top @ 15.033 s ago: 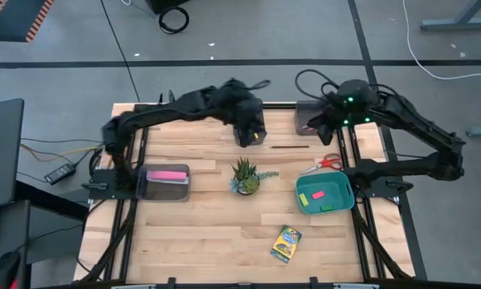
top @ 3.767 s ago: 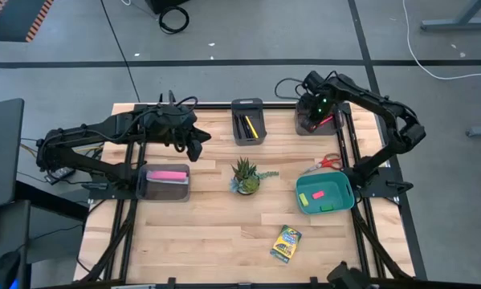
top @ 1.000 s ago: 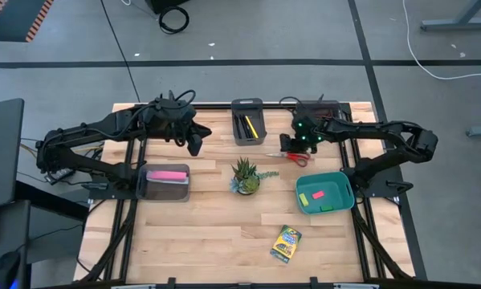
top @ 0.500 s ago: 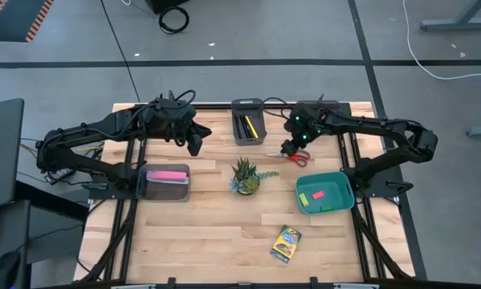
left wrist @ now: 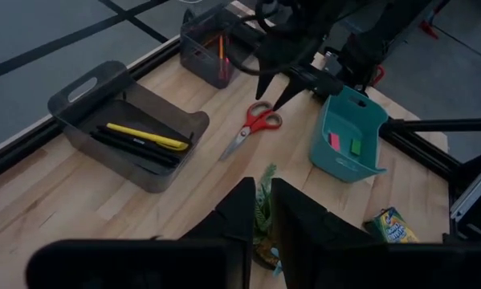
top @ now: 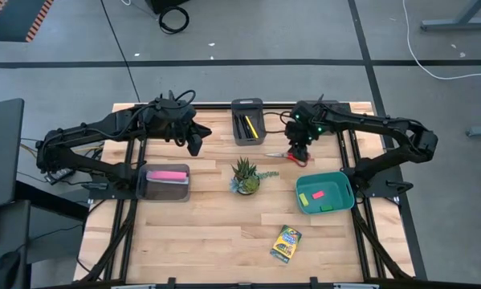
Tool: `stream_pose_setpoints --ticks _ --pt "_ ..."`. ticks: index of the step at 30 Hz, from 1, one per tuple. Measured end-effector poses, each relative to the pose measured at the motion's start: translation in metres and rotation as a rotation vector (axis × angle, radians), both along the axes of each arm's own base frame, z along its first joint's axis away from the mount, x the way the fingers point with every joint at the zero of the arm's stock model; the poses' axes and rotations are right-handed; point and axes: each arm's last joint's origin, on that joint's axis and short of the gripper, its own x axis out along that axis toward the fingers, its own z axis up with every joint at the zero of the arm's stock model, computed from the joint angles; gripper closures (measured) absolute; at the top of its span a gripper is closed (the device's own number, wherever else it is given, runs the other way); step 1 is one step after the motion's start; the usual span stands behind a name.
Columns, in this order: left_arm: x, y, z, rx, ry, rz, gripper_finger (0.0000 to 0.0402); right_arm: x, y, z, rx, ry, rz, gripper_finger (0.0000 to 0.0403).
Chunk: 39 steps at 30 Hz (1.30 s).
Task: Sort crayons/erasers/pens/pencils in bins
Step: Put the red scissor into the bottom black bin
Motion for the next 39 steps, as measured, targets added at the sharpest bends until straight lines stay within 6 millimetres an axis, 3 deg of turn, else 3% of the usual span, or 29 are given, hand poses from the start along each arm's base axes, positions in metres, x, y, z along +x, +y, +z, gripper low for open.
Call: stream_pose_setpoints --ticks 14,22,27,39 --pt "0.0 0.0 0.0 0.0 0.0 0.0 0.0349 -0.01 0.001 -0.007 -0.134 0.158 0.106 0.0223" --pt "0.002 0.0 -0.002 -0.001 0.008 0.0 0.0352 -0.025 0.023 -0.044 0.007 0.248 0.091 0.0223" --pt "0.002 0.0 -0.002 -0.002 0.007 0.001 0.0349 -0.027 0.032 -0.059 -0.043 0.288 0.095 0.0223" --pt "0.002 0.0 -0.002 -0.024 -0.001 0.014 0.0349 -0.023 0.027 -0.062 -0.148 0.272 -0.021 0.0223"
